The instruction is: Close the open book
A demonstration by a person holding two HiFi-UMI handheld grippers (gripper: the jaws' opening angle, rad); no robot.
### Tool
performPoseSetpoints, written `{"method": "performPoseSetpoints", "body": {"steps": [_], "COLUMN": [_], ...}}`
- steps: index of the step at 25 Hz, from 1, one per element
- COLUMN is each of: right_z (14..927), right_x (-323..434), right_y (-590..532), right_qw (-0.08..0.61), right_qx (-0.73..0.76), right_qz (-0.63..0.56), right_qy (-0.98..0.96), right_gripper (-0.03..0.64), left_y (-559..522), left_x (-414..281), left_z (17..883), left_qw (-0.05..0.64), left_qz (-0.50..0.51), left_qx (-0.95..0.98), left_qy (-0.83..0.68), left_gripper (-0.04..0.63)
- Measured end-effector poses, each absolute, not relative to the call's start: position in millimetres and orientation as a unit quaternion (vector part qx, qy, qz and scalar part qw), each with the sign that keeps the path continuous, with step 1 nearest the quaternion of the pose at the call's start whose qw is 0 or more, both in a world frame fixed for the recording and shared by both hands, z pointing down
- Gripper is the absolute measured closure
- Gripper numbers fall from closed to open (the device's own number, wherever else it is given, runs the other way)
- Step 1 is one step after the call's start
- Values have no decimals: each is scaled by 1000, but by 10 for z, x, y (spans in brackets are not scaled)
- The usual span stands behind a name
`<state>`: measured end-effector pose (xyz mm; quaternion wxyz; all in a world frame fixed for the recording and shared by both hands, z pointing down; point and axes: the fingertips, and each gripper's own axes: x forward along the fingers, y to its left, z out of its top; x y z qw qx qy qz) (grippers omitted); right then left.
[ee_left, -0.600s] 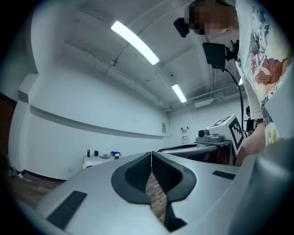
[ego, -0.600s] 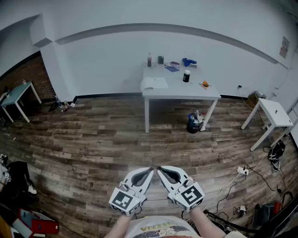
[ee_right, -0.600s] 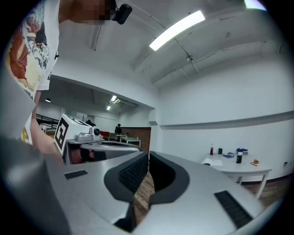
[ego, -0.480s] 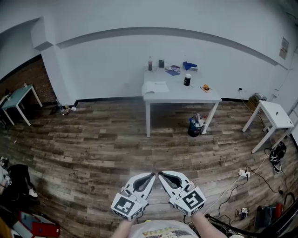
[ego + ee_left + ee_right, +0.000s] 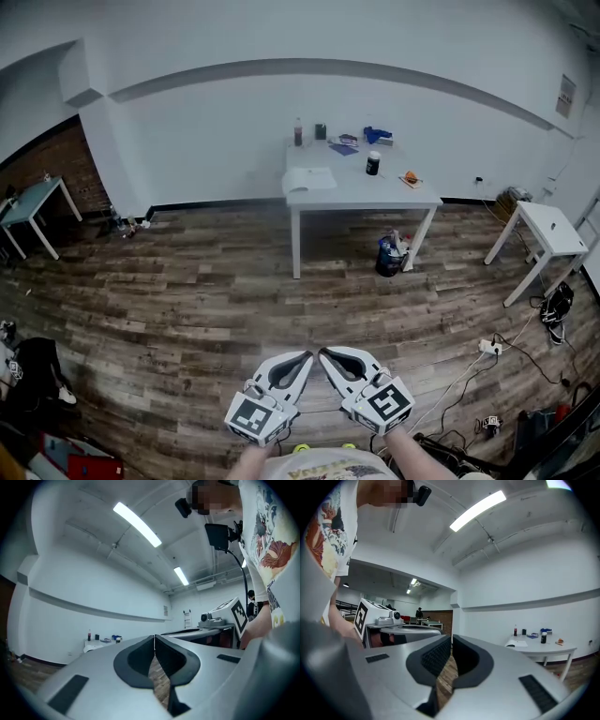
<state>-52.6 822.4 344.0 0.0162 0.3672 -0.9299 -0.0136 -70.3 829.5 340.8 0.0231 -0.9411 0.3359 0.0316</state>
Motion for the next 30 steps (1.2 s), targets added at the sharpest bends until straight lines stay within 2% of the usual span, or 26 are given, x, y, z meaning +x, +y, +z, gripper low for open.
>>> {"method": "performPoseSetpoints", "body": {"steps": [18,30], "right_z": [3710,3869], "right_x": [-811,-649], "right_y": [8331,7618], "right_qw": [48,52], "right_qx": [373,367], "right_qz": [10,24], "right_qy": [-927,-929], "right_gripper": [595,595], "left_y": [8386,7749], "left_x": [-1055,-941], "left_z": [3595,3752], "left_qw": [-8,-22], "left_qz": [36,16], "left_qx": [-939,-934], "left_qy": [342,355], "left_gripper": [581,581]}}
